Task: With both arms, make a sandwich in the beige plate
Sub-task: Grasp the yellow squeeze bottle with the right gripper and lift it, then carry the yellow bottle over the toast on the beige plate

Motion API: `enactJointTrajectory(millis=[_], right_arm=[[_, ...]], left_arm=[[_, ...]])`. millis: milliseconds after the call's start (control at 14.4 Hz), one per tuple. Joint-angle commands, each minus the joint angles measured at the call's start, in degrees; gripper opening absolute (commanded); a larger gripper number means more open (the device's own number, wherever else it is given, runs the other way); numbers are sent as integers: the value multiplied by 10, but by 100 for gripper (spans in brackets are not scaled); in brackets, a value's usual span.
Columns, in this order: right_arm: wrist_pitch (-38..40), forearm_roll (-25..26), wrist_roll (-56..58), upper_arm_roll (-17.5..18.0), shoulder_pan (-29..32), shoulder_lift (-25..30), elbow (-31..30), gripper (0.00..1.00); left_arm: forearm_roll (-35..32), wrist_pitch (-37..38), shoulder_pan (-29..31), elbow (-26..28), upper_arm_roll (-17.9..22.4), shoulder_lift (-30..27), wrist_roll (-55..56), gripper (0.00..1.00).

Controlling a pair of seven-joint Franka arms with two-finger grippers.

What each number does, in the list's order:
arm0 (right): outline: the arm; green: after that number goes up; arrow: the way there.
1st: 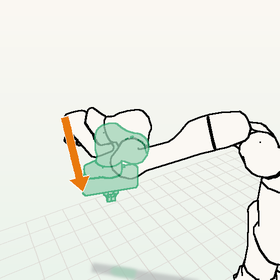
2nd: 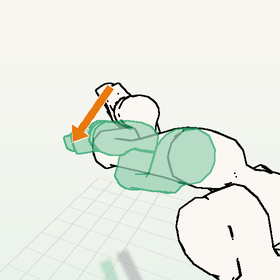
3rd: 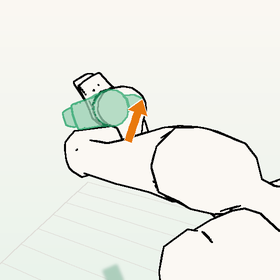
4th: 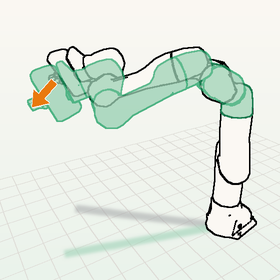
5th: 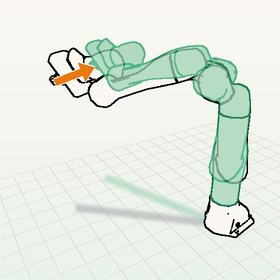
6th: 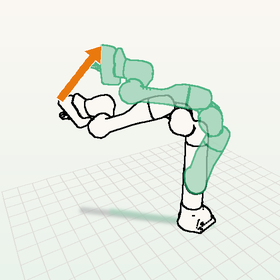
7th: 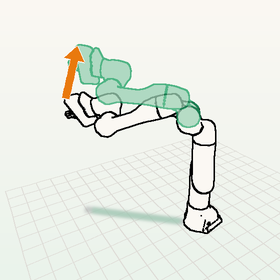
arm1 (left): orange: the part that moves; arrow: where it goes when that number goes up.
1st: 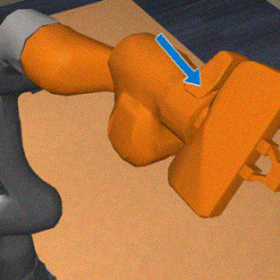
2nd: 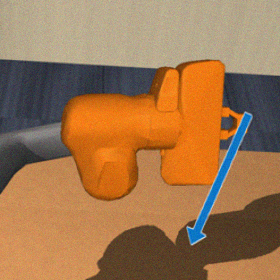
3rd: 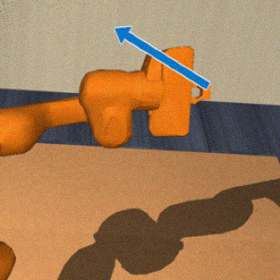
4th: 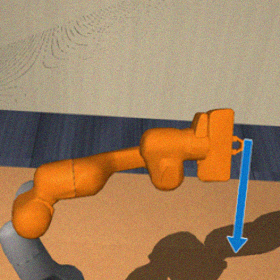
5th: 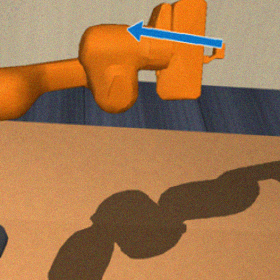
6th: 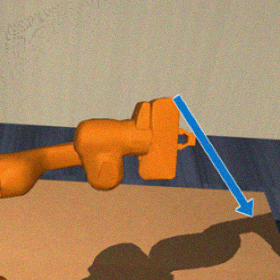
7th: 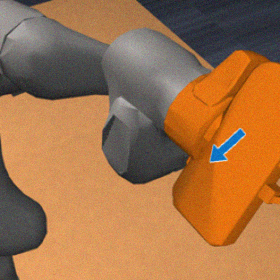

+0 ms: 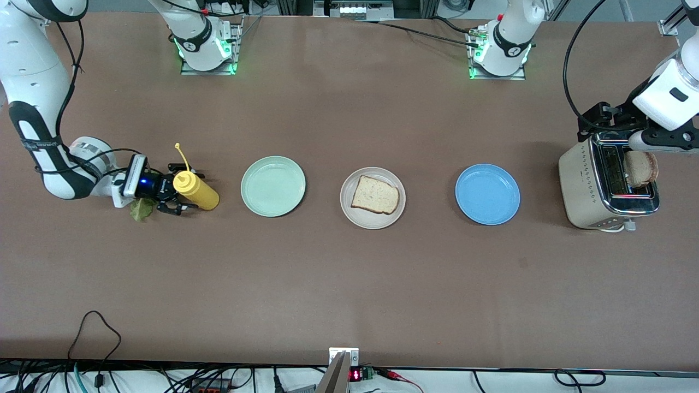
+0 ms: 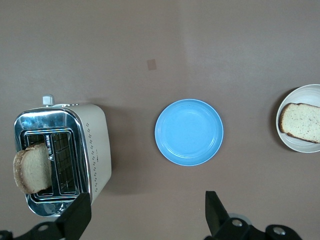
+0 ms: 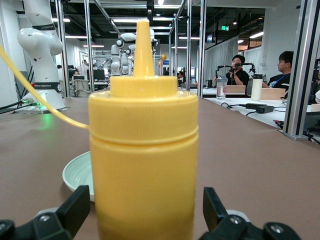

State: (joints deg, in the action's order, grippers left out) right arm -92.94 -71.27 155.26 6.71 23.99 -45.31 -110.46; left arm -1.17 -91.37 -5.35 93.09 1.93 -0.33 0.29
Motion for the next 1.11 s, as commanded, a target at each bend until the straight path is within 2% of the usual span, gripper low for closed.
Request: enactJointTrajectory(millis=[0,70,209,278,626,1043], right_arm=[[7,-19,22,1,-8,-4,-5,100],[7,-19,22,1,-10,-4,-4,94],[7,-19,22,1,-11,-4,-4,43],[7,-21,22,1,-11,-4,-3,30],[0,-40,-5,1,-36,19,17,22],[-71,-60,-165,1,-124,58,88,23]], left_arm=[[5,6,-4,-10,9,1,-16,100],[5,15,-3,-10,10,-1,-16,100],[5,33,2,-12,11,-1,-15,100],[5,32,6,-12,11,-1,-16,100],[5,32,6,-21,6,3,-16,100],[5,33,6,-21,5,3,-16,100]])
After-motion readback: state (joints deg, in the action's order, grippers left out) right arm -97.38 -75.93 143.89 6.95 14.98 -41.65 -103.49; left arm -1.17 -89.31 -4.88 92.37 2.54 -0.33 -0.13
